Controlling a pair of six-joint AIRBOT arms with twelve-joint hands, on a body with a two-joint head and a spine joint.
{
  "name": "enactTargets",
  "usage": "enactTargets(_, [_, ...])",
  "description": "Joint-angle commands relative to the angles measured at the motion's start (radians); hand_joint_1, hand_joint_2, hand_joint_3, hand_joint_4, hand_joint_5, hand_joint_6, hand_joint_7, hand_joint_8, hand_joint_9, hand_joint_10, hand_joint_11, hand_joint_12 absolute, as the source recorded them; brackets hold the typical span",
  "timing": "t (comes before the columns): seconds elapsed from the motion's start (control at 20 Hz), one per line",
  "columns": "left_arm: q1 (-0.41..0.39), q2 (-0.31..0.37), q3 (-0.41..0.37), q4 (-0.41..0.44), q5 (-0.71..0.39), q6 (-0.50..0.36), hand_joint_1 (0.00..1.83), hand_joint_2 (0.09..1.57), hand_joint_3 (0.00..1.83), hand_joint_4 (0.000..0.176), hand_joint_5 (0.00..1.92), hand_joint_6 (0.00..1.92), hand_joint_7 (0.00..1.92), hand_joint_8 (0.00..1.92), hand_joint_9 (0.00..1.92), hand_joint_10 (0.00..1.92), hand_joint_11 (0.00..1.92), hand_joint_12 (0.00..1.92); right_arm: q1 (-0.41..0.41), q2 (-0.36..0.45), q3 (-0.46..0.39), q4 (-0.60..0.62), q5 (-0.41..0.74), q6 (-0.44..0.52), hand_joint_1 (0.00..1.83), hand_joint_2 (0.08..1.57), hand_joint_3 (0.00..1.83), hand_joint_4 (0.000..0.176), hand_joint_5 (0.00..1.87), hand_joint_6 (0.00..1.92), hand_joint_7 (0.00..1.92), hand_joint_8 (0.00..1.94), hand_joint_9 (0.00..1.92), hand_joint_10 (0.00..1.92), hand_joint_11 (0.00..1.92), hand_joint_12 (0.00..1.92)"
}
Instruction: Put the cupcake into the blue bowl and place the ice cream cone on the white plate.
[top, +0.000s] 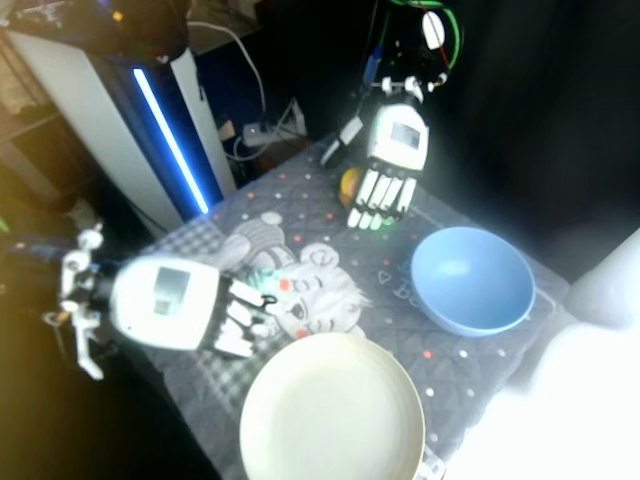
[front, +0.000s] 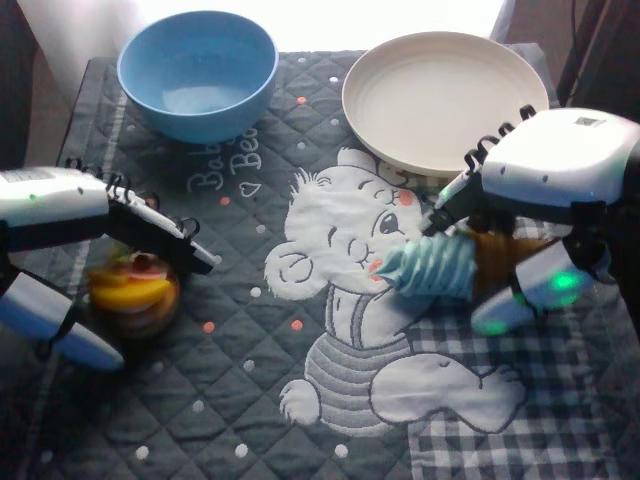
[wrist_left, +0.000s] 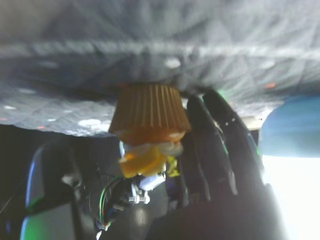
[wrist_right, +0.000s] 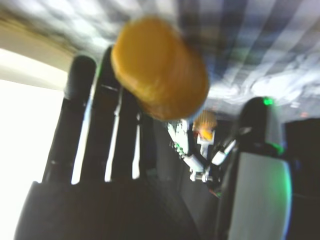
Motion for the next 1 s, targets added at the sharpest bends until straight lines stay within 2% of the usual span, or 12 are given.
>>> enactTargets(0.0, [0.000, -0.006, 0.005, -0.040, -0.076, -0.005, 1.35, 1.00, 0.01, 0.000, 0.84, 0.01, 1.10, 0.58, 1.14, 0.13, 0.75, 1.07, 0.005, -0.005, 0.005, 0.011, 0.069, 0.005, 0.96, 0.98, 0.00, 0.000, 1.01, 0.01, 1.34, 0.10, 1.12, 0.96, 0.86, 1.57])
enactTargets(0.05, [0.008, -0.010, 0.010, -0.052, -0.082, -0.006, 1.37, 1.07, 0.00, 0.000, 0.90, 0.91, 1.13, 0.73, 1.14, 0.80, 0.88, 1.10, 0.005, -0.007, 0.006, 0.012, 0.069, 0.005, 1.16, 1.07, 0.01, 0.000, 1.06, 0.80, 1.45, 0.10, 1.28, 0.97, 1.06, 1.47])
enactTargets(0.1, [0.011, -0.012, 0.012, -0.057, -0.085, -0.006, 1.37, 1.10, 0.00, 0.000, 0.92, 1.09, 1.03, 0.81, 0.97, 1.05, 0.76, 1.10, 0.005, -0.009, 0.008, 0.012, 0.069, 0.005, 1.15, 1.11, 0.00, 0.000, 0.99, 0.95, 1.45, 0.11, 1.27, 1.04, 1.07, 1.49])
enactTargets(0.15, [0.012, -0.014, 0.014, -0.061, -0.087, -0.006, 1.37, 1.12, 0.00, 0.000, 0.91, 1.16, 0.99, 0.84, 0.90, 1.14, 0.71, 1.12, 0.005, -0.009, 0.009, 0.014, 0.069, 0.005, 1.15, 1.13, 0.00, 0.000, 0.96, 1.00, 1.45, 0.11, 1.26, 1.04, 1.08, 1.47])
enactTargets(0.4, [0.010, -0.014, 0.022, -0.095, -0.109, 0.003, 1.37, 1.11, 0.00, 0.000, 0.95, 1.09, 0.94, 0.89, 0.92, 1.15, 0.74, 1.13, 0.005, -0.007, 0.013, 0.047, 0.108, 0.005, 1.15, 1.14, 0.00, 0.000, 0.93, 1.05, 1.42, 0.13, 1.24, 1.05, 1.10, 1.47])
enactTargets(0.6, [-0.004, -0.003, 0.033, -0.153, -0.159, 0.011, 1.38, 1.08, 0.00, 0.000, 1.03, 0.92, 1.04, 0.74, 0.99, 1.08, 0.78, 1.15, 0.008, 0.006, 0.004, 0.086, 0.186, 0.004, 1.16, 1.12, 0.00, 0.000, 0.98, 0.97, 1.45, 0.19, 1.25, 1.09, 1.10, 1.52])
enactTargets(0.65, [-0.017, 0.007, 0.038, -0.186, -0.190, 0.018, 1.38, 1.08, 0.00, 0.000, 1.01, 0.92, 1.04, 0.77, 0.99, 1.09, 0.78, 1.20, 0.021, 0.022, -0.003, 0.105, 0.225, 0.002, 1.26, 1.08, 0.00, 0.000, 1.00, 0.77, 1.23, 0.76, 1.24, 1.08, 1.09, 1.53])
enactTargets(0.7, [-0.019, 0.010, 0.038, -0.194, -0.197, 0.021, 1.38, 1.08, 0.00, 0.000, 0.99, 0.96, 1.07, 0.79, 0.95, 1.11, 0.71, 1.28, 0.023, 0.024, -0.004, 0.109, 0.229, 0.000, 1.28, 1.08, 0.00, 0.000, 0.98, 0.77, 1.16, 0.92, 1.24, 1.09, 1.10, 1.54])
enactTargets(0.8, [-0.033, 0.037, 0.023, -0.252, -0.244, 0.067, 1.39, 1.06, 0.00, 0.000, 1.05, 0.85, 1.15, 0.65, 1.01, 1.06, 0.78, 1.30, 0.030, 0.046, -0.016, 0.141, 0.275, -0.034, 1.28, 1.09, 0.00, 0.000, 0.96, 0.79, 1.13, 0.98, 1.23, 1.13, 1.07, 1.59])
enactTargets(0.85, [-0.039, 0.044, 0.021, -0.263, -0.256, 0.076, 1.28, 1.05, 0.00, 0.000, 1.07, 0.82, 1.17, 0.69, 1.06, 0.76, 0.84, 1.29, 0.035, 0.055, -0.022, 0.156, 0.288, -0.050, 1.19, 1.11, 0.00, 0.000, 0.98, 0.93, 1.18, 0.82, 1.20, 1.17, 1.04, 1.62])
enactTargets(0.9, [-0.055, 0.054, 0.021, -0.271, -0.274, 0.078, 1.26, 1.05, 0.00, 0.007, 1.08, 0.80, 1.17, 0.71, 1.10, 0.58, 0.82, 1.29, 0.054, 0.068, -0.033, 0.169, 0.304, -0.074, 1.17, 1.11, 0.00, 0.000, 0.99, 0.93, 1.23, 0.70, 1.22, 1.19, 1.05, 1.63])
enactTargets(0.95, [-0.074, 0.063, 0.021, -0.271, -0.282, 0.079, 1.26, 1.04, 0.00, 0.000, 1.10, 0.74, 1.18, 0.72, 1.14, 0.51, 0.84, 1.27, 0.086, 0.071, -0.042, 0.168, 0.306, -0.092, 1.17, 1.09, 0.00, 0.000, 1.02, 0.89, 1.30, 0.59, 1.26, 1.13, 1.09, 1.60])
